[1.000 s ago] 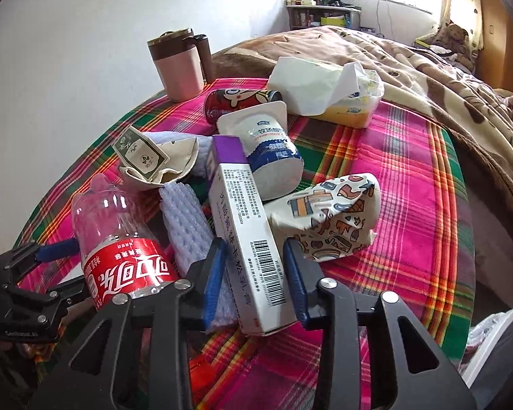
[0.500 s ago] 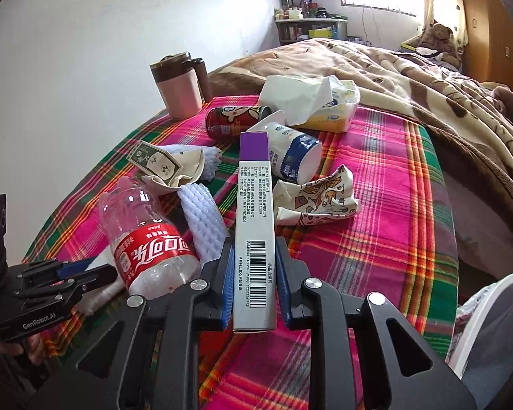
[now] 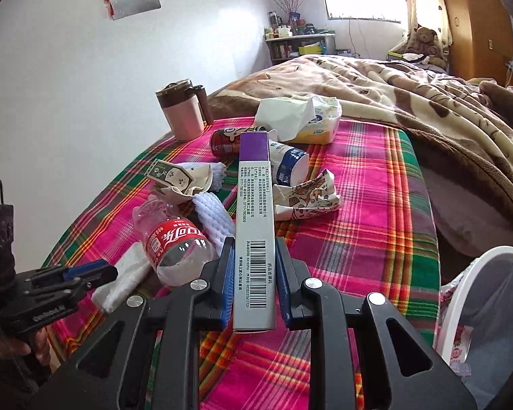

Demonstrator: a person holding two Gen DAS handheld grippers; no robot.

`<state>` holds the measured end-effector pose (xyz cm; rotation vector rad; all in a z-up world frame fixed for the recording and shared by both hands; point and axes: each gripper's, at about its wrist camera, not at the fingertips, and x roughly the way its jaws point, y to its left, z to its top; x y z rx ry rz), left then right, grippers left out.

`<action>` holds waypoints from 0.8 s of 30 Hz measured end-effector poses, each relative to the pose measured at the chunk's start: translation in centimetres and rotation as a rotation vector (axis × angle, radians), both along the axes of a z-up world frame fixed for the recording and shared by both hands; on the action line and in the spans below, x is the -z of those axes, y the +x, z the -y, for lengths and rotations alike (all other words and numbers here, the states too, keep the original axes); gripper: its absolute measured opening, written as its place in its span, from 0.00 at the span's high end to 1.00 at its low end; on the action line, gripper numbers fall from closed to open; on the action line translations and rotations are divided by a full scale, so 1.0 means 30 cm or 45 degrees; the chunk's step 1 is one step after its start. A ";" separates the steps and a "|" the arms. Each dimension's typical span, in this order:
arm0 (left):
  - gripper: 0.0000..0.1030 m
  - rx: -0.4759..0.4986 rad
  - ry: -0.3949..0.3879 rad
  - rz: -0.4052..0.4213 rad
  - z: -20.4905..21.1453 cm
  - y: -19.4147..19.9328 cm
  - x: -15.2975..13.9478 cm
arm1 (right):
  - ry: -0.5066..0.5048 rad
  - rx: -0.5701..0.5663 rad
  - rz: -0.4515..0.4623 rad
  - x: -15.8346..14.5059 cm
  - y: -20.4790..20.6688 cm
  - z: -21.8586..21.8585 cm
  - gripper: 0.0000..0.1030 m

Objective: Collect trash
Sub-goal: 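Carry the box and towel roll over the wastebasket and open both grippers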

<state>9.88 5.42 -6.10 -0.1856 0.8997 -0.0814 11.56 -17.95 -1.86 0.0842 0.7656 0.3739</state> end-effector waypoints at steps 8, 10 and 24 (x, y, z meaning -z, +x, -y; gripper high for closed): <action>0.31 0.009 0.003 -0.042 0.026 0.037 0.051 | 0.011 0.021 0.001 -0.005 -0.032 0.020 0.79; 0.31 0.000 0.044 -0.019 0.043 0.034 0.054 | 0.011 0.025 0.005 -0.007 -0.039 0.023 0.79; 0.70 0.010 0.051 0.071 0.066 -0.047 -0.031 | 0.033 0.075 0.030 -0.023 -0.100 0.078 0.79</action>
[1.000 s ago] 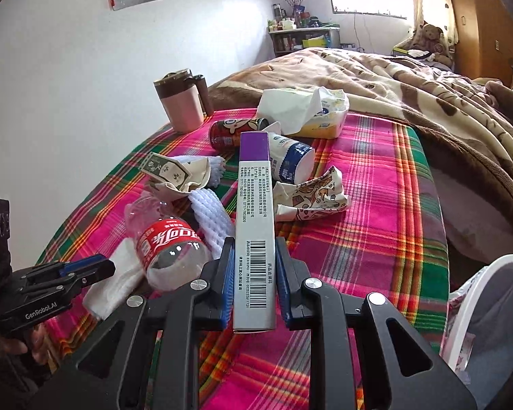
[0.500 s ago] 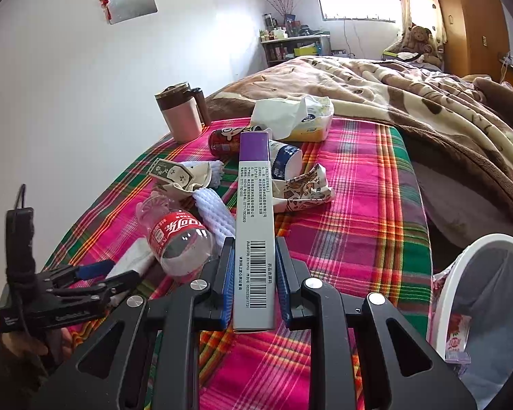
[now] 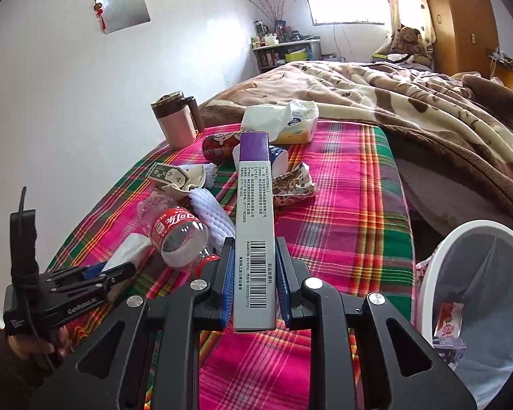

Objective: Collect trash
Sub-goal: 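Carry the box and towel roll over the wastebasket and open both grippers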

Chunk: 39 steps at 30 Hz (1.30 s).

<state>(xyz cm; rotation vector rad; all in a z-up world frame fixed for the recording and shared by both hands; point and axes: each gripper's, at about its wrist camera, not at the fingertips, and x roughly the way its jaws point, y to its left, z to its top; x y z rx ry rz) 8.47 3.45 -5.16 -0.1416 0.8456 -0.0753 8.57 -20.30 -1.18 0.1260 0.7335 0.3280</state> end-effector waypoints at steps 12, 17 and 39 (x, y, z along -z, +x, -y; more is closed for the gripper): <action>0.70 0.172 -0.010 0.196 0.167 -0.084 -0.193 | 0.028 0.112 0.075 -0.054 -0.097 0.119 0.79; 0.70 0.281 -0.042 0.219 0.298 -0.064 -0.221 | 0.029 0.204 0.104 -0.073 -0.152 0.204 0.79; 0.70 0.750 -0.120 0.136 0.875 0.030 -0.183 | -0.016 0.648 -0.067 0.026 -0.239 0.564 0.79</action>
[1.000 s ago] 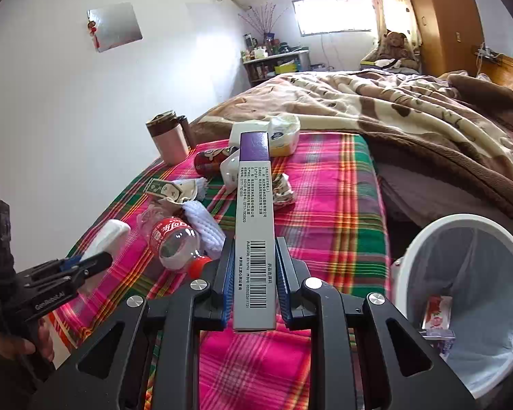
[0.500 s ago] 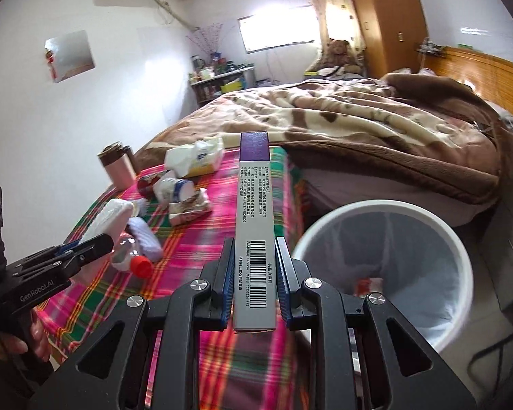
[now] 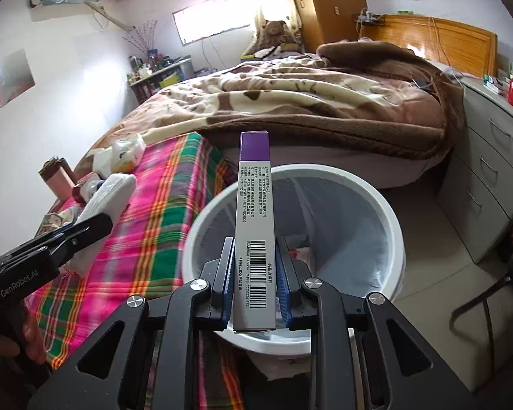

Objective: Collect trash
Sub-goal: 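Carry the box and towel roll over the wastebasket and open both grippers, then grasp the white mesh sleeve with the right gripper while the left gripper grasps the clear bottle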

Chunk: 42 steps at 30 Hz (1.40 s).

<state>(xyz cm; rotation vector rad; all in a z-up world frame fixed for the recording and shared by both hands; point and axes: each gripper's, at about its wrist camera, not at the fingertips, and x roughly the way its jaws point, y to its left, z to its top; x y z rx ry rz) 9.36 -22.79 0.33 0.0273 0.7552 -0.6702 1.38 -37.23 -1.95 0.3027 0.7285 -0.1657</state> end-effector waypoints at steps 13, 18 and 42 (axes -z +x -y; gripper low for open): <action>0.62 0.121 0.048 -0.055 0.211 0.028 0.059 | -0.003 0.105 -0.125 0.079 0.006 0.100 0.78; 0.34 0.152 0.025 -0.067 0.228 0.027 0.065 | 0.013 0.108 -0.154 0.095 0.010 0.118 0.78; 0.25 -0.135 -0.059 -0.052 -0.150 0.068 0.005 | -0.017 0.012 -0.033 0.024 0.080 0.004 0.44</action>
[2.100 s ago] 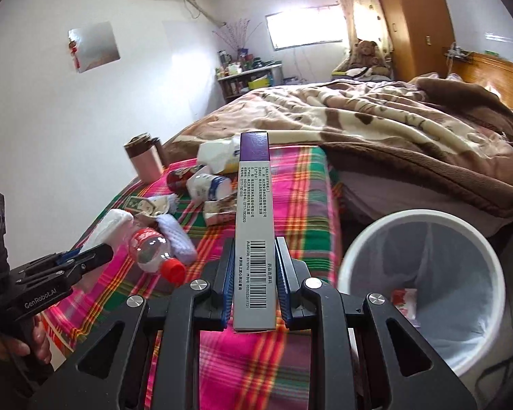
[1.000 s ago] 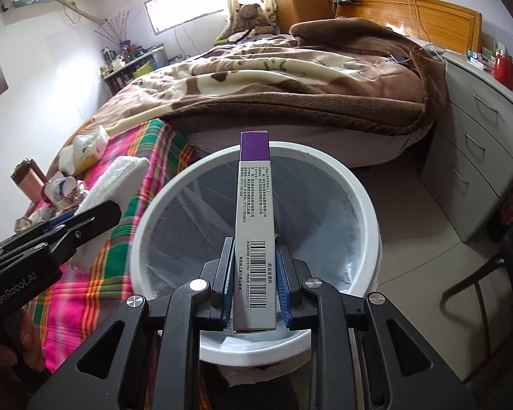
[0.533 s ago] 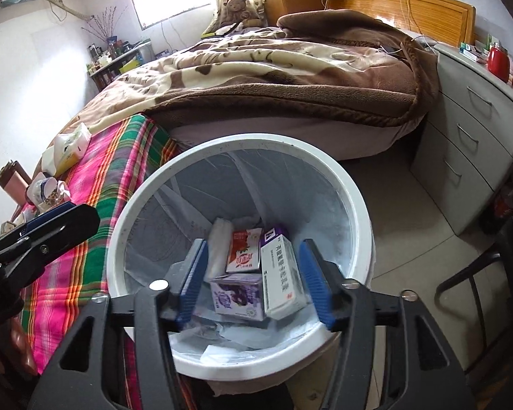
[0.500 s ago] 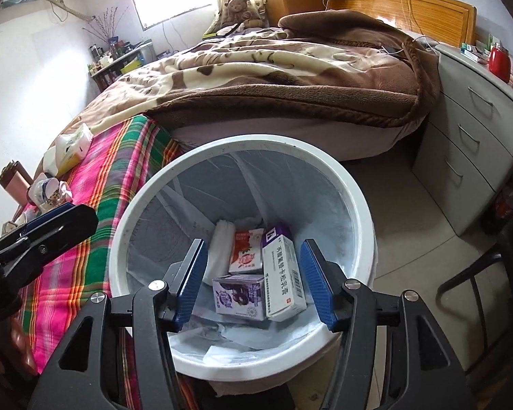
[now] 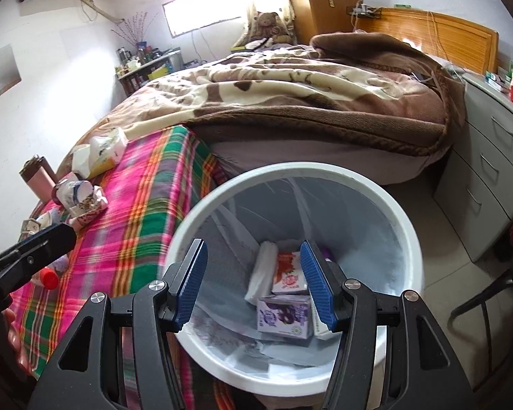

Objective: Collect trash
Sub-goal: 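Grasp the white mesh sleeve with the right gripper while the left gripper grasps the clear bottle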

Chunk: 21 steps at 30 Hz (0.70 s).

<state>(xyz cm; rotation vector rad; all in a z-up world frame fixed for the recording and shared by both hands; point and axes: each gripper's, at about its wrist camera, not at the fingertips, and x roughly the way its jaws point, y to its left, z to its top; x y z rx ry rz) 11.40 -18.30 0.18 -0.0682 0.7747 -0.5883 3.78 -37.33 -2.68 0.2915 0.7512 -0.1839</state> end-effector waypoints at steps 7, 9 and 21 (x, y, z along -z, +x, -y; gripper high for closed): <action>0.22 -0.190 0.040 -0.012 -0.189 0.017 0.029 | -0.003 -0.133 0.041 -0.009 0.063 -0.103 0.38; 0.21 -0.252 0.051 -0.016 -0.243 0.020 0.040 | -0.004 -0.180 0.042 -0.009 0.089 -0.140 0.38; 0.15 -0.552 0.056 -0.074 -0.533 0.056 0.080 | 0.013 -0.348 0.023 -0.005 0.215 -0.308 0.38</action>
